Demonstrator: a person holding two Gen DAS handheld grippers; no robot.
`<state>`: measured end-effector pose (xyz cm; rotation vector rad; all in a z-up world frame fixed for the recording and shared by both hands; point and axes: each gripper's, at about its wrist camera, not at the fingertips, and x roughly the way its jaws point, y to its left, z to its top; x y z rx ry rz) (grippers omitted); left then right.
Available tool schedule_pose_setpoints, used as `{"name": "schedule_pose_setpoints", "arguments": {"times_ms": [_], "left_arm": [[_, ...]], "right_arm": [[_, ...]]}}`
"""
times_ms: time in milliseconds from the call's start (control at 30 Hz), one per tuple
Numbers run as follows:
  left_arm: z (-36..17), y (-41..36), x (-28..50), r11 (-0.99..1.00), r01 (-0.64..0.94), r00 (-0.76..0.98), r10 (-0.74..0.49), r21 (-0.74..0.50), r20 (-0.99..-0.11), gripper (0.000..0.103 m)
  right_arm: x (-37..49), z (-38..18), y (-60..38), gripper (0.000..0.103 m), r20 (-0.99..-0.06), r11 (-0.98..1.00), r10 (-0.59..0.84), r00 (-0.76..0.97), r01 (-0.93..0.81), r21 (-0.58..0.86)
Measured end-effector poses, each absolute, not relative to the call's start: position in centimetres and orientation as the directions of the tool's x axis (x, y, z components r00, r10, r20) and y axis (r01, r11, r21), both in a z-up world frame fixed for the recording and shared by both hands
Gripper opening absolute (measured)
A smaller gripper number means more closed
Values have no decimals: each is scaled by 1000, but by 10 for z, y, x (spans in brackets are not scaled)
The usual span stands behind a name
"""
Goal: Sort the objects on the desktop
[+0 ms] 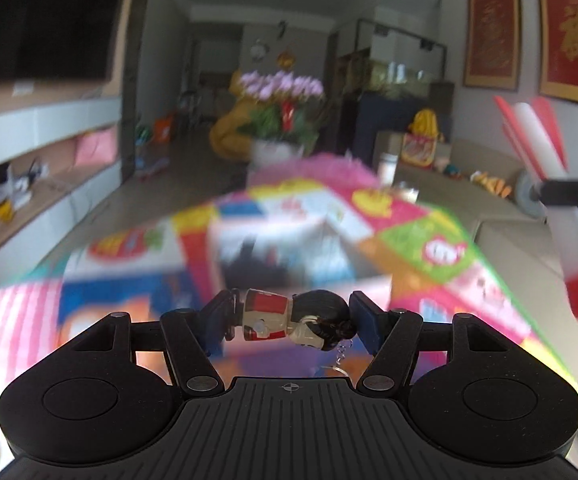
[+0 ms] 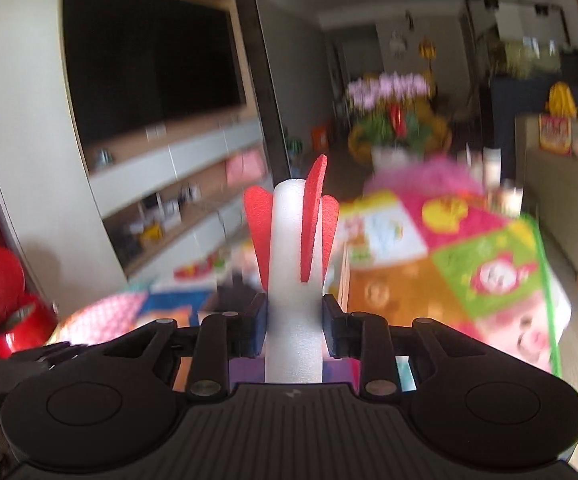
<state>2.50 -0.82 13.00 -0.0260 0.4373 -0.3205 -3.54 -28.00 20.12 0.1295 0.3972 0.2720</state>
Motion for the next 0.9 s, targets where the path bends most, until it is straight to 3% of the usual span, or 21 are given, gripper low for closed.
{"name": "schedule_pose_setpoints", "arguments": {"times_ms": [167,233,267,500,667,900], "left_arm": [[161,-32,101,934,338,851,-354,-111,-389,70],[161,-39,129,946,303,859,-324,-116,-398,93],[160,-40,140,947,296,857,-320,-122,-403,98],[127,0,142,960,183,850,-264,-214,-456,102],[74,32,96,979,88,828,-176,-186,-533,103],[53,61,32,976,22,841,-135,-217,-523,103]], "right_arm": [[-21,216,-289,28,-324,959,276,905,-237,156],[-11,216,-292,28,-335,964,258,906,-218,152],[-6,214,-294,28,-342,966,251,905,-211,151],[15,199,-303,28,-390,970,228,892,-174,169],[43,192,-290,28,-437,957,274,857,-198,211],[159,183,-238,28,-600,924,373,708,-228,306]]}}
